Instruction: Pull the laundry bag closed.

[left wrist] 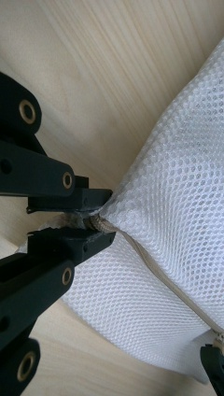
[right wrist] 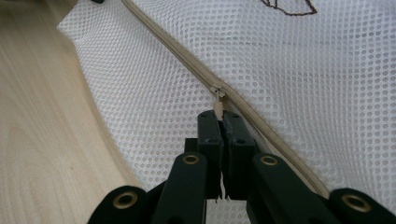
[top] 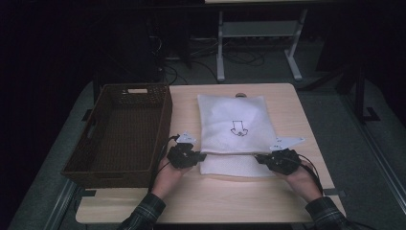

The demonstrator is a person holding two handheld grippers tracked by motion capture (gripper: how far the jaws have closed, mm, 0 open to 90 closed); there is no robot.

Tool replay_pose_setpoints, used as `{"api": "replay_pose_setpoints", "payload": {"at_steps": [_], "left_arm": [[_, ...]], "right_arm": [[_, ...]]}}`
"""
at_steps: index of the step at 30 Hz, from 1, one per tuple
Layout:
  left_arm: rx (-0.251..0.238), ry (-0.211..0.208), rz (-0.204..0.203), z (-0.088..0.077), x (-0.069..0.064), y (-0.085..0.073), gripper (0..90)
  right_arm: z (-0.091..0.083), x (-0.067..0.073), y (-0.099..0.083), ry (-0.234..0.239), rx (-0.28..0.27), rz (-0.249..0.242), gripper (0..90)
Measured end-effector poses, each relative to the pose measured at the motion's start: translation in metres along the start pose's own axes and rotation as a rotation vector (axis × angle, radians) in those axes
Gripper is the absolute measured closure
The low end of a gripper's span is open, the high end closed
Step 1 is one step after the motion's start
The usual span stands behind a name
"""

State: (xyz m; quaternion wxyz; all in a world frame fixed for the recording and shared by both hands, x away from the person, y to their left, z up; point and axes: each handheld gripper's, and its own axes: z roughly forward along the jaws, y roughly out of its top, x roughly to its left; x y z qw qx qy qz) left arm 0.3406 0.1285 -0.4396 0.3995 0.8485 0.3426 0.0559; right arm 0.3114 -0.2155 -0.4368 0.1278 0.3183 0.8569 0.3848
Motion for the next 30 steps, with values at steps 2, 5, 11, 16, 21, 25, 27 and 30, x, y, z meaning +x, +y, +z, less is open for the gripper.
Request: {"api": "replay_pose_setpoints", "payload": {"at_steps": [2,5,11,16,21,25,27,30], "left_arm": [[-0.001,0.002,0.001,0.000,0.000,0.000,81.6],[0.001,0.004,0.002,0.000,0.000,0.000,81.6],[0.000,-0.001,0.002,0.000,0.000,0.000,81.6],[0.002,0.002,0.002,0.000,0.000,0.000,81.6],[0.003,0.006,0.003,0.000,0.001,0.000,81.6],[0.005,0.007,0.003,0.000,0.001,0.000,81.6],[0.003,0.007,0.002,0.000,0.000,0.000,81.6],[0.004,0.010,-0.005,0.001,0.000,0.000,81.6]], "right_arm": [[-0.002,-0.002,-0.002,-0.003,-0.002,0.006,87.0],[-0.004,-0.003,-0.004,-0.011,0.001,0.011,87.1],[-0.010,-0.008,-0.010,-0.023,-0.001,0.024,87.0],[-0.014,-0.012,-0.014,-0.033,0.003,0.032,87.0],[-0.018,-0.016,-0.019,-0.047,0.003,0.045,87.0],[-0.022,-0.019,-0.023,-0.056,0.000,0.058,87.0],[-0.024,-0.021,-0.025,-0.058,0.003,0.060,87.0],[-0.026,-0.022,-0.027,-0.067,0.004,0.065,87.0]]}}
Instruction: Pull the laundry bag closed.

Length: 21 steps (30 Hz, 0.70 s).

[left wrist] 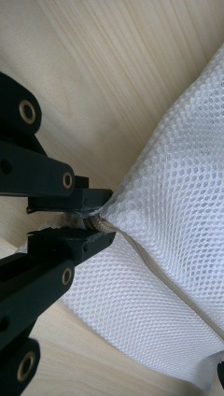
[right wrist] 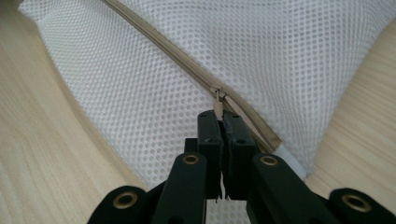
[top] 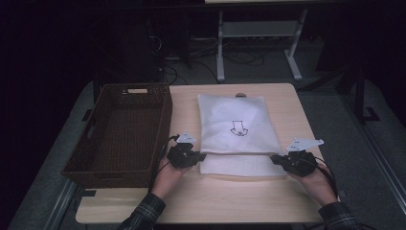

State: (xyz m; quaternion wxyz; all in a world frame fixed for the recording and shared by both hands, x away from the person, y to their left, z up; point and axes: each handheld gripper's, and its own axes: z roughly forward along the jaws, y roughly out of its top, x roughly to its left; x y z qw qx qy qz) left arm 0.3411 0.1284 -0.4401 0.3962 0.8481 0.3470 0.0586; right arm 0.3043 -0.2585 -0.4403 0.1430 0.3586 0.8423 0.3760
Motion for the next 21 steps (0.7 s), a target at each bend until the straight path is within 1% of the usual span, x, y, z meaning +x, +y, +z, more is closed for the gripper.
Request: {"api": "replay_pose_setpoints", "payload": {"at_steps": [2,3,5,7,8,9,16,21], "left_arm": [[-0.002,-0.005,-0.002,0.000,0.000,0.000,81.6],[0.000,0.000,0.003,0.000,-0.001,0.000,81.6],[0.000,-0.001,0.002,0.000,-0.001,0.000,81.6],[0.001,0.008,0.004,0.000,0.000,0.000,81.6],[0.000,0.007,0.000,0.000,0.000,0.000,81.6],[0.001,0.013,-0.001,-0.001,0.000,0.000,81.6],[0.002,0.015,-0.004,0.000,0.001,0.000,81.6],[0.006,0.024,-0.007,0.000,0.001,0.000,81.6]], "right_arm": [[-0.001,-0.002,-0.002,-0.004,0.001,0.003,87.0],[-0.002,-0.003,-0.003,0.000,0.001,0.011,87.0],[-0.003,-0.004,-0.004,-0.008,0.005,0.007,87.0],[-0.004,-0.005,-0.005,-0.018,0.010,0.009,87.0],[-0.004,-0.006,-0.006,-0.022,0.011,0.009,87.0],[-0.005,-0.007,-0.006,-0.025,0.012,0.015,87.0],[-0.013,-0.015,-0.015,-0.046,0.011,0.040,87.0],[-0.014,-0.018,-0.019,-0.045,0.015,0.053,87.0]]}}
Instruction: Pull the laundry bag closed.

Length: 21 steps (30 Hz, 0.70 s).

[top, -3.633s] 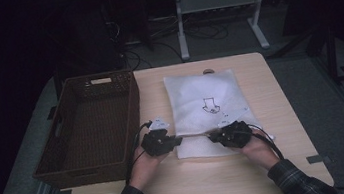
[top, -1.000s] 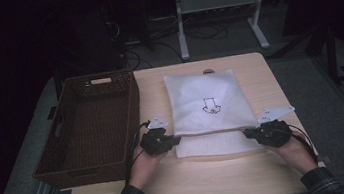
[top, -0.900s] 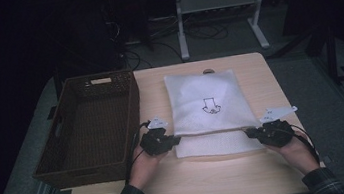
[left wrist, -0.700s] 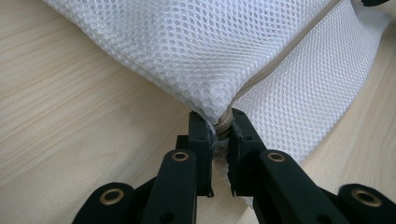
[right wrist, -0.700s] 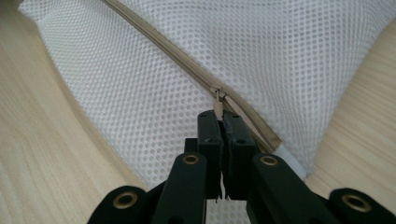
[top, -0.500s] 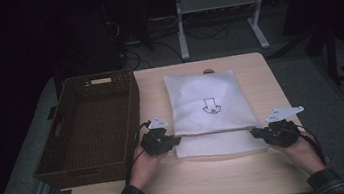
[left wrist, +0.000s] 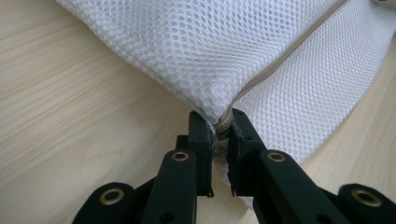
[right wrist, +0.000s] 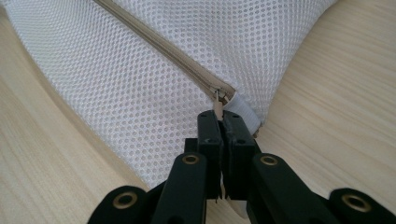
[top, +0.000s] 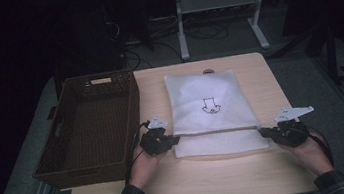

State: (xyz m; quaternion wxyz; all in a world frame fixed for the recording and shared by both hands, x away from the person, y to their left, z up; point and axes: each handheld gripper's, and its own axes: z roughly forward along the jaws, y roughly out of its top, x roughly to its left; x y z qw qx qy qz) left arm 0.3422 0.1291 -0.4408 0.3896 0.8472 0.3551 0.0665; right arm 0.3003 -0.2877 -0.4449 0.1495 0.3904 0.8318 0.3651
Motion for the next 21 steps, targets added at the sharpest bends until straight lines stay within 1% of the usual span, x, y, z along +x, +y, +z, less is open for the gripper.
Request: {"api": "replay_pose_setpoints", "payload": {"at_steps": [2,3,4,5,6,7,8,11,12,13,14,15,16,17,18,21], "left_arm": [[0.002,0.001,-0.002,0.000,0.000,0.000,81.3],[0.012,-0.005,-0.002,0.001,0.001,-0.001,80.1],[0.016,-0.001,0.001,0.001,0.002,-0.002,76.2],[0.015,0.009,0.000,0.000,0.002,-0.003,69.7],[0.014,0.008,0.003,0.000,0.002,-0.003,62.1],[0.000,0.015,0.003,-0.001,0.002,-0.003,56.1],[-0.012,0.017,0.005,-0.003,0.001,-0.002,46.7],[-0.032,0.016,0.011,-0.006,0.000,-0.001,33.7],[-0.041,0.015,0.017,-0.007,-0.001,-0.001,29.5],[-0.049,0.011,0.019,-0.008,-0.001,-0.002,26.0],[-0.053,0.003,0.023,-0.009,-0.002,-0.002,22.1],[-0.058,-0.012,0.023,-0.011,-0.003,-0.002,18.2],[-0.060,-0.021,0.026,-0.012,-0.004,-0.002,15.1],[-0.061,-0.025,0.036,-0.014,-0.006,-0.002,14.3],[-0.061,-0.021,0.045,-0.015,-0.009,-0.002,13.8],[-0.067,-0.026,0.068,-0.019,-0.019,-0.005,12.8]], "right_arm": [[0.000,0.000,0.000,0.011,-0.007,0.003,86.8],[0.000,-0.001,-0.001,0.017,-0.016,0.007,85.9],[0.000,-0.001,-0.001,0.023,-0.029,0.011,85.0],[0.000,-0.002,-0.001,0.034,-0.039,0.009,81.4],[-0.001,-0.003,-0.002,0.036,-0.049,0.010,76.3],[-0.001,-0.003,-0.002,0.034,-0.054,0.013,73.9],[-0.001,-0.004,-0.002,0.042,-0.063,0.016,67.6],[-0.001,-0.003,-0.002,0.038,-0.073,0.010,53.6],[0.000,-0.002,-0.002,0.042,-0.076,0.010,46.9],[0.000,-0.002,-0.001,0.043,-0.079,0.008,42.1],[0.001,-0.002,-0.001,0.043,-0.078,0.007,35.8],[0.001,0.000,-0.001,0.033,-0.086,0.005,28.8],[0.000,0.001,-0.001,0.028,-0.090,0.007,25.9],[-0.001,0.001,-0.001,0.025,-0.093,0.007,23.4],[-0.002,0.003,-0.001,0.006,-0.098,0.004,20.6],[-0.007,0.007,-0.004,-0.017,-0.117,0.007,15.6]]}}
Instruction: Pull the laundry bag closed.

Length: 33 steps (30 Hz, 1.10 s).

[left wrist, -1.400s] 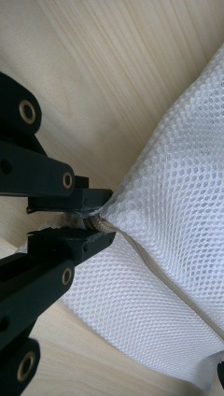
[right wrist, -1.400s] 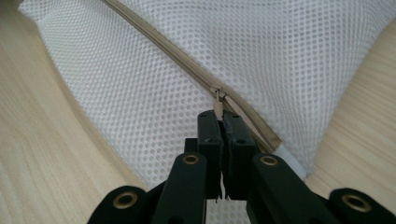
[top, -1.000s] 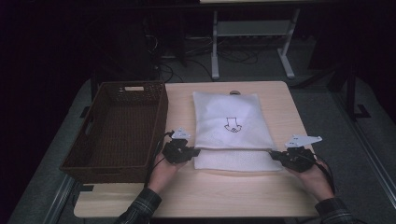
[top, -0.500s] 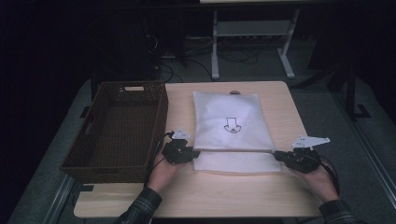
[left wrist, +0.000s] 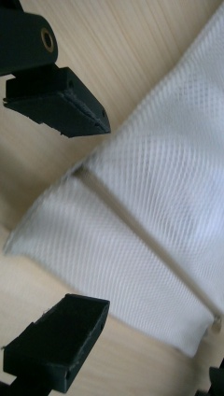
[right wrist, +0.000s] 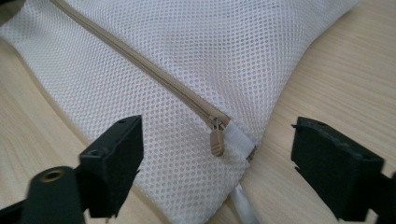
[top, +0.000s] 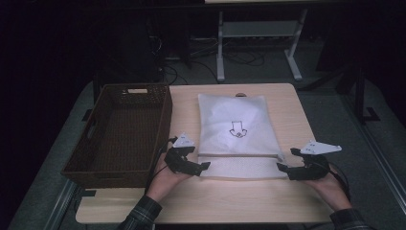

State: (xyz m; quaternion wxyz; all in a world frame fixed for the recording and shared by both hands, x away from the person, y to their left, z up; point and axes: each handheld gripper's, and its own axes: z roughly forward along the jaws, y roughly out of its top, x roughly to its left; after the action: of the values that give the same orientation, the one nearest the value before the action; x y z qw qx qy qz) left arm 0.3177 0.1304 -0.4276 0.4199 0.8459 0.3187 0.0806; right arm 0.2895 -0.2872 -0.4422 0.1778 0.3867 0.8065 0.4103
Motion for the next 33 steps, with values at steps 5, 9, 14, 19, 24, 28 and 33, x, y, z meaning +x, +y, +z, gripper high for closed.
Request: {"api": "replay_pose_setpoints", "payload": {"at_steps": [5,9,14,19,24,28,33], "left_arm": [[0.014,-0.003,0.048,-0.007,-0.016,-0.011,12.9],[0.022,0.012,0.074,-0.012,-0.024,-0.020,13.2],[0.027,0.003,0.062,-0.019,-0.029,-0.033,13.3],[0.047,-0.002,0.055,-0.024,-0.033,-0.046,13.3],[0.056,-0.004,0.046,-0.026,-0.032,-0.053,13.3],[0.058,-0.010,0.042,-0.023,-0.030,-0.052,13.3],[0.056,-0.009,0.042,-0.023,-0.031,-0.052,13.4]], "right_arm": [[-0.008,0.005,-0.008,0.007,-0.006,-0.001,13.7],[-0.014,0.008,-0.017,0.004,-0.001,0.004,13.4],[-0.026,0.013,-0.027,0.001,-0.003,0.018,13.3],[-0.033,0.020,-0.038,0.003,0.011,0.023,13.2],[-0.034,0.023,-0.042,-0.006,0.029,0.011,13.2],[-0.032,0.022,-0.041,-0.003,0.033,0.012,13.2],[-0.031,0.020,-0.041,-0.001,0.033,0.008,13.2]]}}
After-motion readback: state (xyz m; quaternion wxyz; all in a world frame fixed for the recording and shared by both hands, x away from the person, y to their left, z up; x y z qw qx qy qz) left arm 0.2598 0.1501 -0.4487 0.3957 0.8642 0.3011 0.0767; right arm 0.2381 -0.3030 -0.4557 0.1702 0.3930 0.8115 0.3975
